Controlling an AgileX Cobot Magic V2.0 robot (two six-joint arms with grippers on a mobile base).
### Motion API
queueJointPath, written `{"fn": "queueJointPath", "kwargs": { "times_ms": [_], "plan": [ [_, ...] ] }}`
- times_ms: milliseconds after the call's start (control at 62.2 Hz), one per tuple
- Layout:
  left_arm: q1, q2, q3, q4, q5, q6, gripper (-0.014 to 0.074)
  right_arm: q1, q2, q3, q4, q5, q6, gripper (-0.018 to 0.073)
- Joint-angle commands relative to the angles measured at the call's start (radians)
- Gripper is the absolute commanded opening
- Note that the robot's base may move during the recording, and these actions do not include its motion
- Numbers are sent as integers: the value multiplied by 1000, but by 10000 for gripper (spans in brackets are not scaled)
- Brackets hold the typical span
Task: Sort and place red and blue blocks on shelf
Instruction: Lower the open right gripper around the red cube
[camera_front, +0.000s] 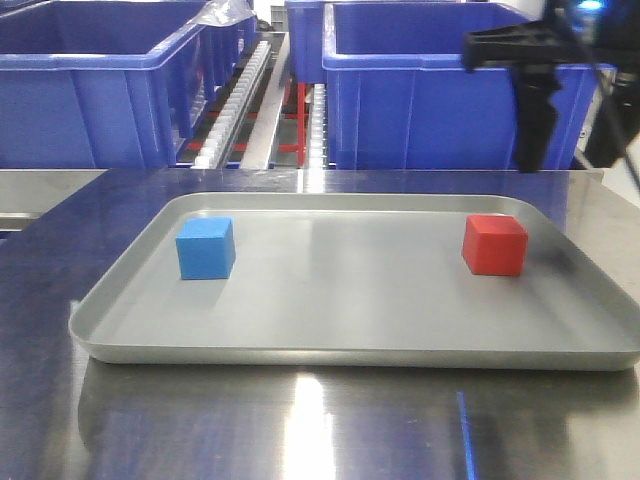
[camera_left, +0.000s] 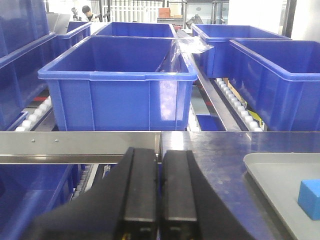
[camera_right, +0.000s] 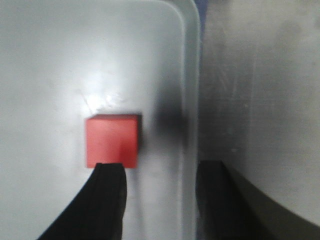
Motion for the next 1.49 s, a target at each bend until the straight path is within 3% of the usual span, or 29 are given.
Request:
{"fn": "queueJointPath", "kwargs": {
  "times_ms": [0, 241, 659, 1478],
  "plan": [
    [3, -20, 25, -2, -90, -2, 125, 14, -2, -99, -20, 39, 16, 437],
    [3, -20, 25, -2, -90, -2, 125, 35, 44, -145, -10, 47, 17, 589],
    [3, -20, 25, -2, -90, -2, 125, 50, 92, -131, 43, 18, 17, 579],
    [3, -20, 25, -2, -90, -2, 125, 34, 115, -46, 42, -57, 17, 571]
  ]
}}
